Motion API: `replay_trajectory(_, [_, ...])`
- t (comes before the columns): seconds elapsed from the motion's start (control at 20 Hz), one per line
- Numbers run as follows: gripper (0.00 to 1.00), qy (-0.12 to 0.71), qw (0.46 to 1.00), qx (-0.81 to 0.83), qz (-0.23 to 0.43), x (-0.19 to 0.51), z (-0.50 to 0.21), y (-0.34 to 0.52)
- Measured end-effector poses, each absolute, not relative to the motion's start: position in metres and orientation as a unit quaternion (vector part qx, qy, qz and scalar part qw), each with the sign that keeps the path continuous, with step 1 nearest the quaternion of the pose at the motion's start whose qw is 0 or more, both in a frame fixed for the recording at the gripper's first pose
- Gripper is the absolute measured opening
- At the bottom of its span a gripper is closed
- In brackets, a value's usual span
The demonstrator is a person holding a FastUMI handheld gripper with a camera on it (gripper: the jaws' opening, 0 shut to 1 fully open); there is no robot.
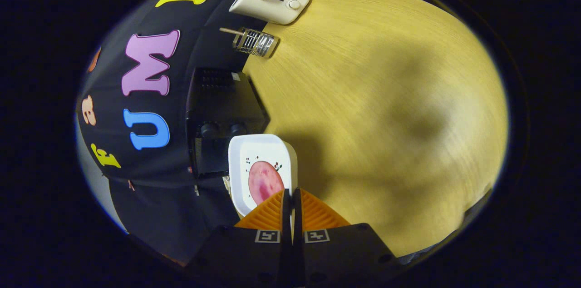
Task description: Open the toaster oven, put the food inside, and close the toaster oven door.
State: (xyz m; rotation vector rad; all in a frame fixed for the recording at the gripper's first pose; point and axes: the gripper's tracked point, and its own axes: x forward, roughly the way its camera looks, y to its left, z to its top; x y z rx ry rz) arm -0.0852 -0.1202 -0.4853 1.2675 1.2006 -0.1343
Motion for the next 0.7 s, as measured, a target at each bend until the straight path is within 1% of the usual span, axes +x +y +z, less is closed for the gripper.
replay_trajectory(0.15, [0.05,0.522,0.645,0.552,-0.082,-0.072,-0.485,-0.078])
replay_trajectory(0.4, [0.05,0.488,0.622,0.598,-0.131,-0.036,-0.487,-0.009])
replay_trajectory(0.7, [0.05,0.451,0.605,0.627,-0.193,0.014,-0.500,0.053])
